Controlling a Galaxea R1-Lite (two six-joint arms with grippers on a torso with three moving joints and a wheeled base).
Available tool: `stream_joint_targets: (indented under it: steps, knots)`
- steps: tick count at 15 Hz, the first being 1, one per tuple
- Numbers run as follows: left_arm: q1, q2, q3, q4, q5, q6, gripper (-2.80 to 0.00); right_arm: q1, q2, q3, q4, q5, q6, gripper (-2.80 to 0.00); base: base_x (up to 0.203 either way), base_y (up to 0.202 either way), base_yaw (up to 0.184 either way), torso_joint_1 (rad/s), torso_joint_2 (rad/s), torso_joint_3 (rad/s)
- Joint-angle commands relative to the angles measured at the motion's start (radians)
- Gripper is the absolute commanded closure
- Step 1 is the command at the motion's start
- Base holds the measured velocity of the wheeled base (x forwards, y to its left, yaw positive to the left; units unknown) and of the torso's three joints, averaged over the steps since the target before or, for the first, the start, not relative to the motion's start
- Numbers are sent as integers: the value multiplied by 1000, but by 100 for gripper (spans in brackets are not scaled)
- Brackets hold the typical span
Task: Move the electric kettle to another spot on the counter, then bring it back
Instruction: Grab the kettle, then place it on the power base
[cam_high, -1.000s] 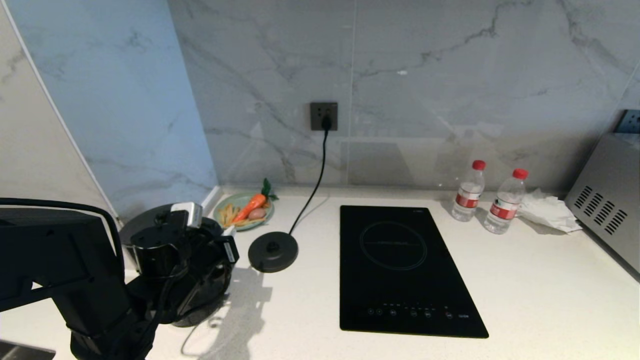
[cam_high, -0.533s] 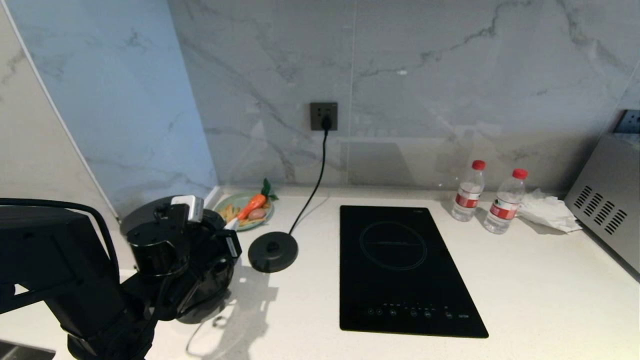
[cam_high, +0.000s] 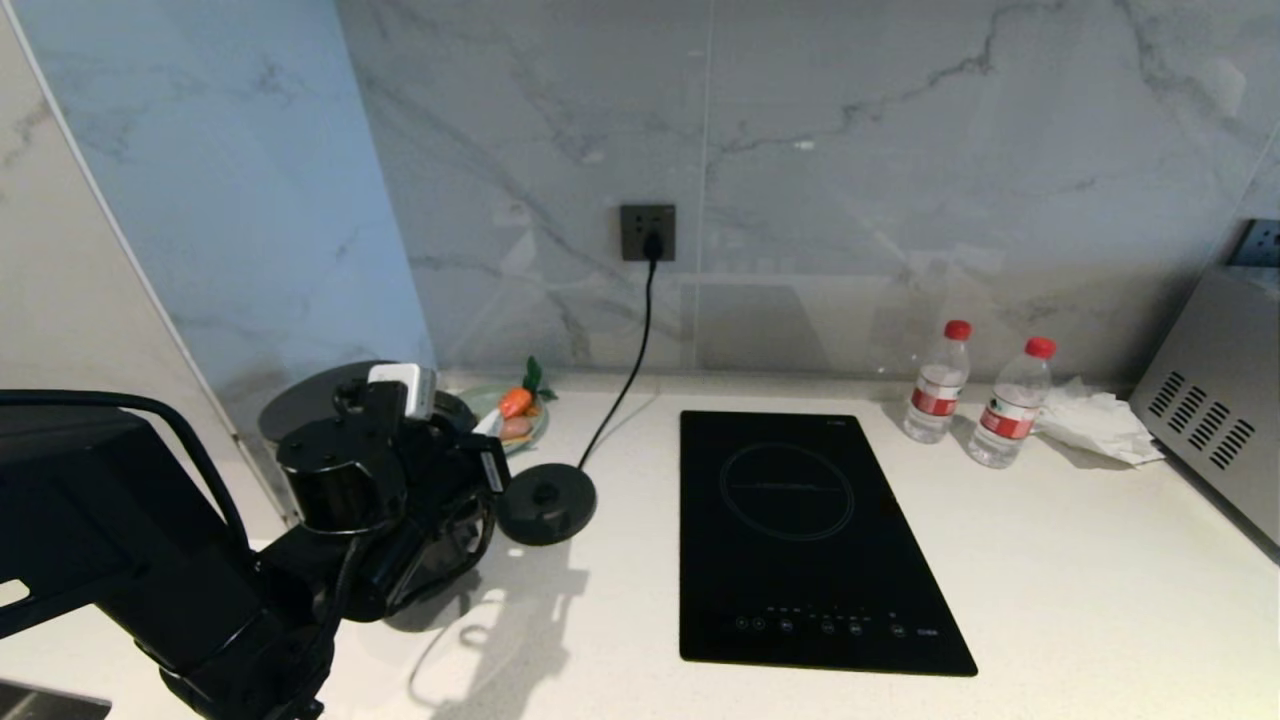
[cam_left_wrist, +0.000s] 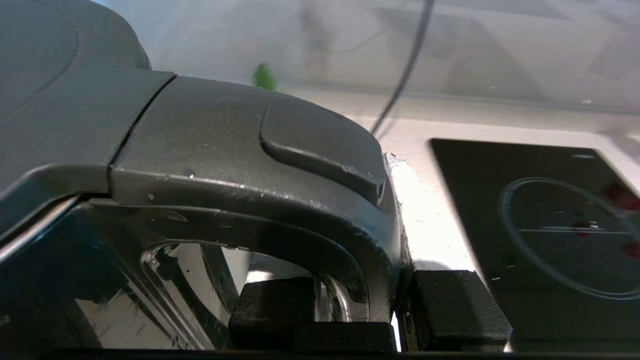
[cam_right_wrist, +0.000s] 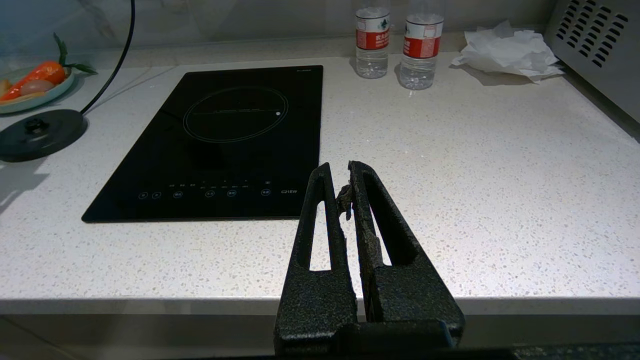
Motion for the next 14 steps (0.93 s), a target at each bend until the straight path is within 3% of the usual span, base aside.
stream_joint_targets:
  steps: [1,6,9,12,14]
  knots:
    - [-27,-9,-57,28,5,-1,0,0,0,0,0,0,0,0,0,0,0,0,0,0]
    - [-66,-1,-235,174,79,10,0,0,0,0,0,0,0,0,0,0,0,0,0,0]
    - [-87,-2,-299,260,83,10,0,0,0,0,0,0,0,0,0,0,0,0,0,0]
    - [-128,11,-360,350,149,12,0,0,0,0,0,0,0,0,0,0,0,0,0,0]
    - [-149,17,-389,361,152,13,0,0,0,0,0,0,0,0,0,0,0,0,0,0]
